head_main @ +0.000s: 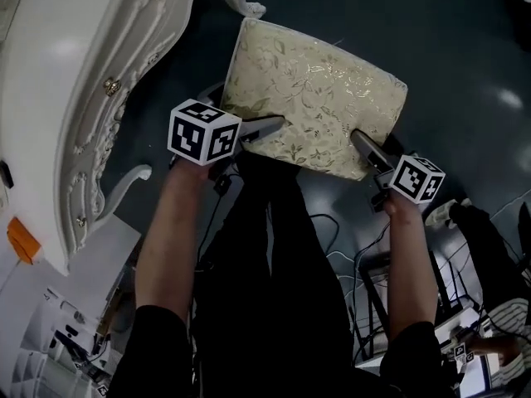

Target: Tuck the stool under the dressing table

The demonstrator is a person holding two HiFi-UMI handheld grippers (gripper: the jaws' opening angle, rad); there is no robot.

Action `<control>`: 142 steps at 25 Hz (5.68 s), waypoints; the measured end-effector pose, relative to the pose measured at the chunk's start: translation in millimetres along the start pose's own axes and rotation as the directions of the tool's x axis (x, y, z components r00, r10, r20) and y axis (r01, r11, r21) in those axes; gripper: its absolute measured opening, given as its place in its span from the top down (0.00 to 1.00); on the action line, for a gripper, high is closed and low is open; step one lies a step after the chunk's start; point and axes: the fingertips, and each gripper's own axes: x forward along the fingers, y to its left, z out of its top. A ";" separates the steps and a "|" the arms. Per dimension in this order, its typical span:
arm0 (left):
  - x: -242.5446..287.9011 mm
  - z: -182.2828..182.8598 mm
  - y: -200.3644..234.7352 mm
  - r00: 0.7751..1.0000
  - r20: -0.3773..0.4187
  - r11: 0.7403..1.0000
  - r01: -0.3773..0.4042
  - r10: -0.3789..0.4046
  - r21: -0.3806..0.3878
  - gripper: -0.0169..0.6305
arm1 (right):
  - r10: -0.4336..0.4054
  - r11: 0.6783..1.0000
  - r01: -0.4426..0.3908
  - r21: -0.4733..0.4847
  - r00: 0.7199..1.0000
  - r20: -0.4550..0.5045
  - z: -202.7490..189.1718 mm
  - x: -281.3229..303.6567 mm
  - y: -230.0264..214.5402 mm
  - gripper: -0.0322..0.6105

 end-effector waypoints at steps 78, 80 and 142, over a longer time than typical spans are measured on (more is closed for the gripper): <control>-7.9 6.8 2.0 0.991 0.124 0.997 -0.058 0.050 0.059 0.06 | 0.119 0.993 -0.105 -0.056 0.927 0.356 11.1 2.5 1.1 0.25; -7.2 9.4 -1.0 0.991 0.130 0.997 -0.043 0.035 0.058 0.06 | 0.117 0.993 -0.103 -0.059 0.923 0.367 11.5 1.9 0.9 0.25; -49.5 -43.5 -13.4 0.830 0.282 0.859 -0.511 0.482 0.038 0.52 | -0.262 0.942 0.322 -0.096 0.883 0.390 -62.7 -31.4 15.2 0.69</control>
